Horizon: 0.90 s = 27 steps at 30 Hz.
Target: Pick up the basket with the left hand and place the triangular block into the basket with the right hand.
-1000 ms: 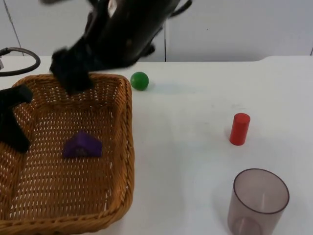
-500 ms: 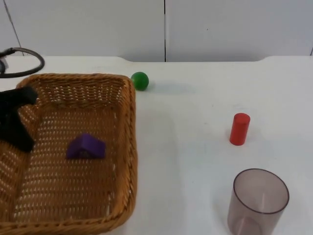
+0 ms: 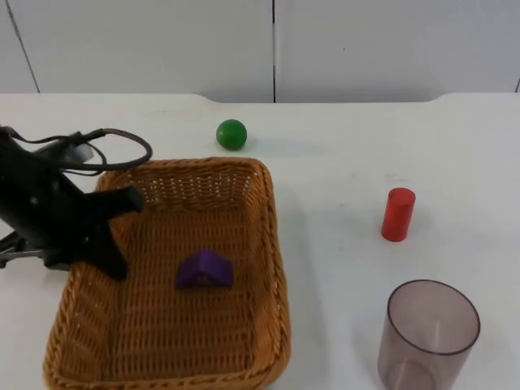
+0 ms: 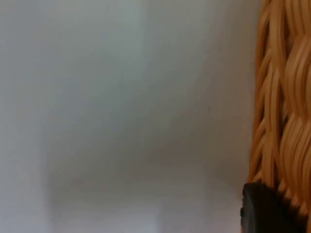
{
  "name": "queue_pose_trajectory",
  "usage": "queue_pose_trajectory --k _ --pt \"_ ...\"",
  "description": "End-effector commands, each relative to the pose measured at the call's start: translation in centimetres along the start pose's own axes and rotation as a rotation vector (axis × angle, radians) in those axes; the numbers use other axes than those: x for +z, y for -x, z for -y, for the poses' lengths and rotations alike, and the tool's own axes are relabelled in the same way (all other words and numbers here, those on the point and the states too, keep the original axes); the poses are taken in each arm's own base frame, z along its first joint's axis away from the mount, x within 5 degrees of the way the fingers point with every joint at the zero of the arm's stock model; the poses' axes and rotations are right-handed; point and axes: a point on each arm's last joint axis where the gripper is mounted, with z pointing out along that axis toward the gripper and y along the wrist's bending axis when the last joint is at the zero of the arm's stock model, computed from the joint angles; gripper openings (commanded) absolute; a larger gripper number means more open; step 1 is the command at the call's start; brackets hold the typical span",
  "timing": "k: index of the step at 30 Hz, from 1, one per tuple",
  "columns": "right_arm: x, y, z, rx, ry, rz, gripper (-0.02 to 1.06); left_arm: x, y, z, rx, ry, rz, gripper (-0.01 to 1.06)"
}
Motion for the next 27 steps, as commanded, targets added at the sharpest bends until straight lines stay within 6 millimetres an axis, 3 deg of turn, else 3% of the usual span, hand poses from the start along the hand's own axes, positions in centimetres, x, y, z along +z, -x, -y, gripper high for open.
queue_pose_trajectory --k 1,5,6,8,10,11,14,17,20,21,23,27 --pt "-1.1 -0.5 0.1 -0.013 -0.009 0.030 0.84 0.5 0.5 0.5 -0.010 -0.011 0.015 0.00" --pt "-2.1 -0.8 0.2 -0.026 -0.021 0.053 0.84 0.5 0.5 0.5 -0.027 -0.020 0.019 0.05" --pt "-2.4 -0.7 0.3 -0.030 -0.025 0.061 0.84 0.4 0.6 0.4 -0.030 -0.020 0.023 0.12" --pt "-2.8 -0.7 0.4 -0.037 -0.032 0.072 0.84 0.3 0.6 0.5 -0.028 -0.022 0.025 0.31" --pt "-2.8 -0.7 0.4 -0.037 -0.032 0.074 0.84 0.1 0.6 0.5 -0.012 -0.015 0.028 0.62" --pt "-2.8 -0.7 0.4 -0.037 -0.032 0.074 0.84 0.1 0.6 0.5 -0.012 -0.015 0.028 0.62" --pt "-2.8 -0.7 0.4 -0.038 -0.033 0.067 0.84 -0.6 0.8 0.4 0.029 0.016 0.047 1.06" --pt "-2.8 -0.7 0.4 -0.038 -0.033 0.067 0.84 -1.9 1.1 0.1 0.030 0.044 0.080 1.05" --pt "-2.8 -0.7 0.4 -0.044 -0.037 0.070 0.84 -4.8 1.4 -0.4 0.026 0.101 0.137 1.05" --pt "-2.8 -0.7 0.5 -0.050 -0.042 0.070 0.84 -6.6 1.4 -0.3 0.044 0.129 0.171 1.05" --pt "-2.8 -0.6 0.5 -0.052 -0.046 0.075 0.84 -7.3 1.4 -0.1 0.052 0.134 0.186 1.05" --pt "-2.8 -0.5 0.5 -0.044 -0.041 0.094 0.84 -13.3 0.7 2.5 0.135 0.140 0.343 1.05"
